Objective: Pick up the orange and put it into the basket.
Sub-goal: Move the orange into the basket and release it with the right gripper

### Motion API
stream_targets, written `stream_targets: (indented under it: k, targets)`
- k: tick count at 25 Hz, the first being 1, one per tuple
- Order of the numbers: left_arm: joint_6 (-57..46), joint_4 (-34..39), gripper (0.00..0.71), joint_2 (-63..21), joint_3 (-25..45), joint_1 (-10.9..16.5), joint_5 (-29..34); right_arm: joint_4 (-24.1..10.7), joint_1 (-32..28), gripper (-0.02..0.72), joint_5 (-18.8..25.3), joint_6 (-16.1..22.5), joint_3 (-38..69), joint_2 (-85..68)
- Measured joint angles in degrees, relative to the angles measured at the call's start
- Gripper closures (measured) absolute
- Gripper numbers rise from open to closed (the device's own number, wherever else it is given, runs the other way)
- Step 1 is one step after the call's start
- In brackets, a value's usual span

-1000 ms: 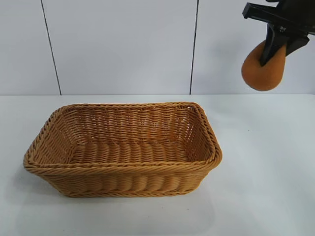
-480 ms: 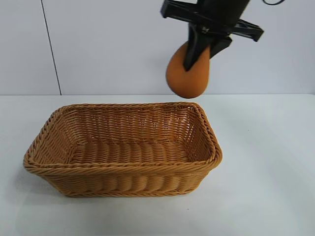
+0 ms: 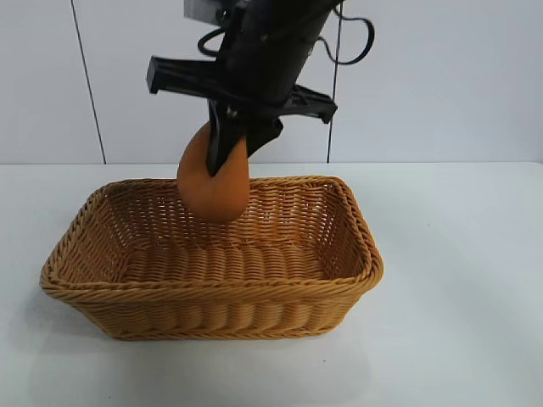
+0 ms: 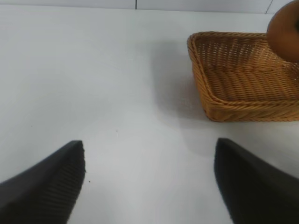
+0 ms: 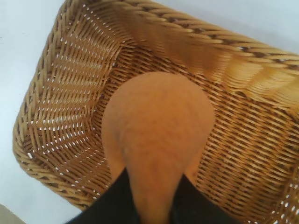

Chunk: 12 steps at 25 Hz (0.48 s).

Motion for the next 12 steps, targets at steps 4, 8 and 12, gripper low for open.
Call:
stream_targets:
  k: [4, 8, 12]
  targets:
    - [0.0, 0.0, 0.161, 0.0, 0.0, 0.0, 0.0, -0.24, 0.0, 0.663, -2.63, 0.0, 0.0, 4.63]
    - [0.0, 0.0, 0.161, 0.0, 0.0, 0.0, 0.0, -0.24, 0.0, 0.663, -2.68, 0.0, 0.0, 7.84]
    - [0.0, 0.0, 0.161, 0.0, 0.0, 0.0, 0.0, -0.4, 0.0, 0.641, -2.68, 0.0, 0.0, 8.34]
